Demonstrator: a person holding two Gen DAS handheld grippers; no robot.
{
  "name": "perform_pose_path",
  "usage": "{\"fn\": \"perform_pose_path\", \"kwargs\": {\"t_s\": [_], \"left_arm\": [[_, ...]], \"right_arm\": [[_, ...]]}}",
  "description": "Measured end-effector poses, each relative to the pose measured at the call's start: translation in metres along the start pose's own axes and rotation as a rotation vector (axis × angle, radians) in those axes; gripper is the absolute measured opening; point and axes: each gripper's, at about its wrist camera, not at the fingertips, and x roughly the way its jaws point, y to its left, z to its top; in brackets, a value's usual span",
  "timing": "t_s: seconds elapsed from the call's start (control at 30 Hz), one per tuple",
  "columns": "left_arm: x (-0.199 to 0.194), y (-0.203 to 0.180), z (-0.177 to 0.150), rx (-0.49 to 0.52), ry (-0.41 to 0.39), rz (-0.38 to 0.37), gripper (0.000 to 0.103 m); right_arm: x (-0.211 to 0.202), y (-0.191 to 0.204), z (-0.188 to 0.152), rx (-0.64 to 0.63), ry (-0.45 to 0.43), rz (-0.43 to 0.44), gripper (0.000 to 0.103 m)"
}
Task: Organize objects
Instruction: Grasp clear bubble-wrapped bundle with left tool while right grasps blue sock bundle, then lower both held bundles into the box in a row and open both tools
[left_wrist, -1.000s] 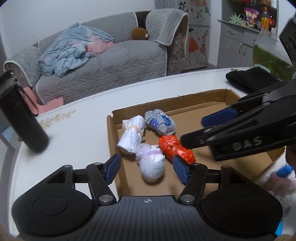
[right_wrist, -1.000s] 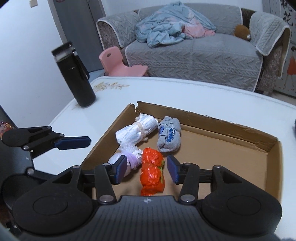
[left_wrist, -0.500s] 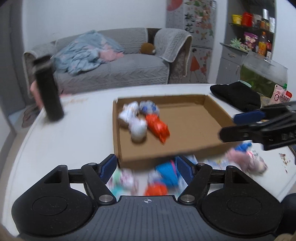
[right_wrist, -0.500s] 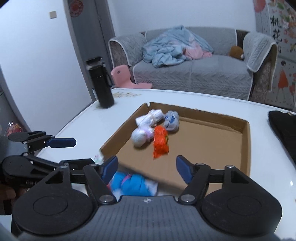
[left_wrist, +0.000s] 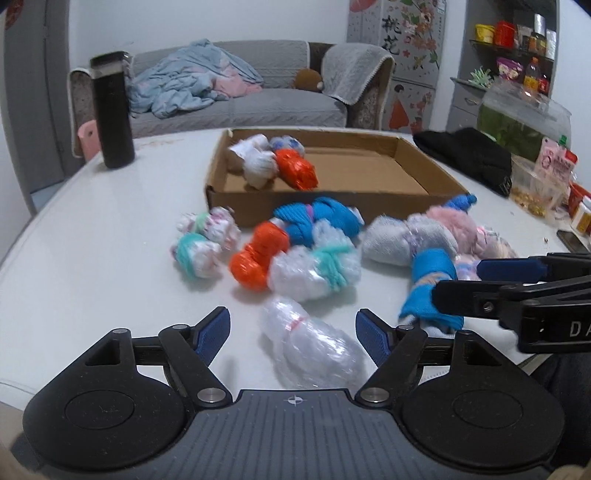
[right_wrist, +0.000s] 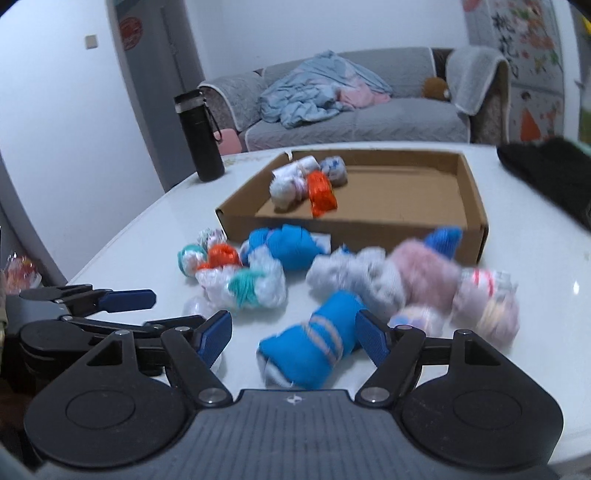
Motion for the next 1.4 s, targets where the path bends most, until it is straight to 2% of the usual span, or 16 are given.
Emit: {"fn": "perform_pose_path", "kwargs": {"t_s": [0.13,0.23,0.43,0.6,0.67,0.83,1.1,1.4], "left_arm": [[0.016,-0.005,-0.011,0.031,0.013,0.007,0.079],[0.024,0.002,-0.016,0.014,0.037,0.004,0.072],[0.021,0.013,-0.02,0.016,0.022,0.024,0.069],[0.018,0.016,-0.021,0.024,0.007,0.028,0.064],[0.017,0.018,-0.021,0.018,0.003,0.025,0.054],[0.014,0.022,-0.022,0.016,-0.003,0.022,0.044],[0.004,0.024,-0.021,0.025,-0.006,0.016,0.042],[-0.006,0.032,-0.018,0.01,-0.029,0.025,0.042]], "right_arm": [[0.006,0.004,-0.009,0.031,0.009,-0.001,0.07],[0.013,0.008,-0.01,0.035,0.013,-0.019,0.074],[0.017,0.013,-0.019,0.003,0.01,-0.084,0.077],[0.022,0.011,-0.031,-0.001,0.024,-0.123,0.069],[0.022,0.011,-0.033,-0.007,0.022,-0.123,0.064],[0.019,0.015,-0.035,-0.038,0.007,-0.126,0.057],[-0.002,0.019,-0.038,-0.073,-0.013,-0.096,0.055],[-0.015,0.014,-0.023,-0.088,-0.07,-0.093,0.055]]}}
